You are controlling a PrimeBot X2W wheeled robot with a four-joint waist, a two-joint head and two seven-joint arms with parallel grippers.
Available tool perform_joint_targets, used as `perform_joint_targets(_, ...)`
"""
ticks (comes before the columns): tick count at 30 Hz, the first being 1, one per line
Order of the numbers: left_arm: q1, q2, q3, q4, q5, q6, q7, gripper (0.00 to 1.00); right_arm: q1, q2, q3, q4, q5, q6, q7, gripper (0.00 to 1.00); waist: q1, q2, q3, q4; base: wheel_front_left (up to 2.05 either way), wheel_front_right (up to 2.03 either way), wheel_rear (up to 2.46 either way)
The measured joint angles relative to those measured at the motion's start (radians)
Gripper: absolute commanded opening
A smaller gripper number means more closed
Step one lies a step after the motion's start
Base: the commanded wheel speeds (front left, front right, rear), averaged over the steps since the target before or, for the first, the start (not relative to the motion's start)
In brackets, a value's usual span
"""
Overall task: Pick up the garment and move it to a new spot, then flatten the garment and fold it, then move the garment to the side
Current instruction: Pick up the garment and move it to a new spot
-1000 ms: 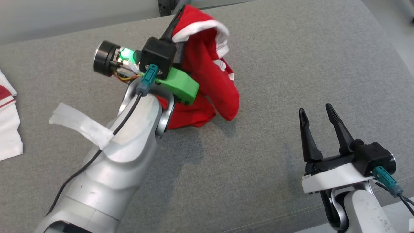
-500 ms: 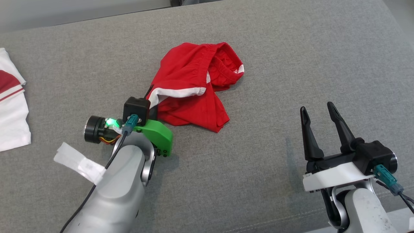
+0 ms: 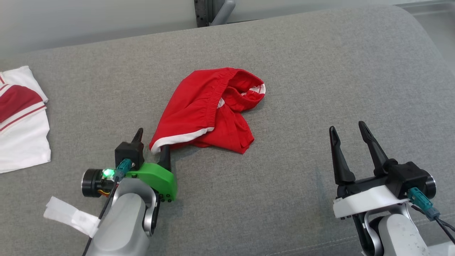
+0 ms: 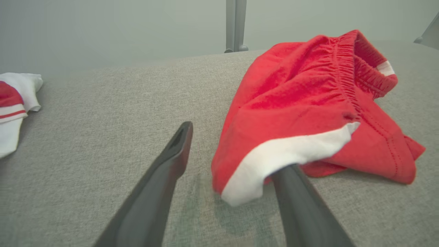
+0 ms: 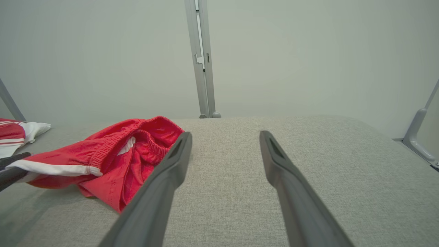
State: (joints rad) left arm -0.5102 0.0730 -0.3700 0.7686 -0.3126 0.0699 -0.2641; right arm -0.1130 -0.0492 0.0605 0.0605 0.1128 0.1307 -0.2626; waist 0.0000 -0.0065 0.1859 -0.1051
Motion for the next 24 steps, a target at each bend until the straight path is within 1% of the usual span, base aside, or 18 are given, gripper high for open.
perform_joint_targets(6,0.109,0.001,0.076,-0.113,0.022,-0.018,0.000,1.00,0.016,0.000,-0.004,0.008,-0.002,0.000,0.000,1.00,0.0000,0.0000,-0.044,0.013,0.00,0.00,0.00)
perform_joint_targets(16,0.324,-0.005,0.205,-0.359,0.083,-0.052,0.000,1.00,0.054,0.000,-0.021,0.015,-0.007,0.000,0.000,1.00,0.0000,0.0000,-0.133,0.035,0.00,0.00,0.00)
perform_joint_targets(22,0.428,-0.014,0.262,-0.478,0.120,-0.052,-0.001,1.00,0.069,0.000,-0.023,0.012,-0.008,0.000,0.000,1.00,0.0000,0.0000,-0.172,0.052,0.00,0.00,0.00)
perform_joint_targets(24,0.460,-0.015,0.281,-0.516,0.129,-0.044,-0.001,1.00,0.075,0.000,-0.020,0.011,-0.008,0.000,0.000,1.00,0.0000,0.0000,-0.181,0.057,0.00,0.00,0.00)
